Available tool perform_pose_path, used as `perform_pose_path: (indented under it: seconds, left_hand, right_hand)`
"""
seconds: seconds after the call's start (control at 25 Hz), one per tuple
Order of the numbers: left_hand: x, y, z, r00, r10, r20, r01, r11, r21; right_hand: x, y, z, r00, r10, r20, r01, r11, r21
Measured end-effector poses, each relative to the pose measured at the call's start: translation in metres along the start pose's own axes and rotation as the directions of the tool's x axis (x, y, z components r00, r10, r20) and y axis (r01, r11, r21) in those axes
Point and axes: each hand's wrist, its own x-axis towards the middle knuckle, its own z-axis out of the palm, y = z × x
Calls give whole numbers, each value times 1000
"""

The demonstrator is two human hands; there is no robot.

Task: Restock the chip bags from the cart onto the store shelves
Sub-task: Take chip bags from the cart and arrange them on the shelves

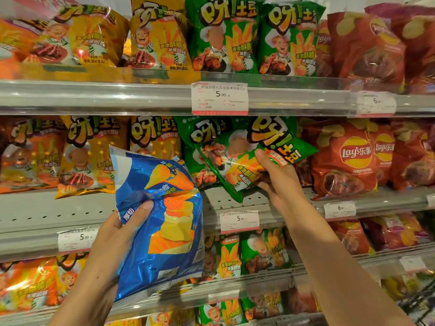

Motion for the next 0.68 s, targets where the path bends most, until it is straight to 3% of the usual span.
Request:
perform_pose_path:
  seconds: [0.28, 0.48, 0.6, 0.68]
  left_hand:
    - [4, -2, 3, 999, 31, 15, -32, 998, 52]
    - [9, -4, -10, 997, 77, 20, -77, 997, 30]
    - [13, -1, -28, 994, 106, 10, -106, 994, -17]
    - [15, 1, -43, 999, 53, -1, -53, 997, -53]
  right_hand:
    - [12, -3, -3, 950, 72, 303, -52, 996, -74]
    - [1, 8, 18, 952, 63, 300, -76, 997, 32]
    - [-13, 23, 41, 925, 100, 366, -94, 995, -34]
    - [-15, 21, 54, 931, 99, 350, -71, 993, -89]
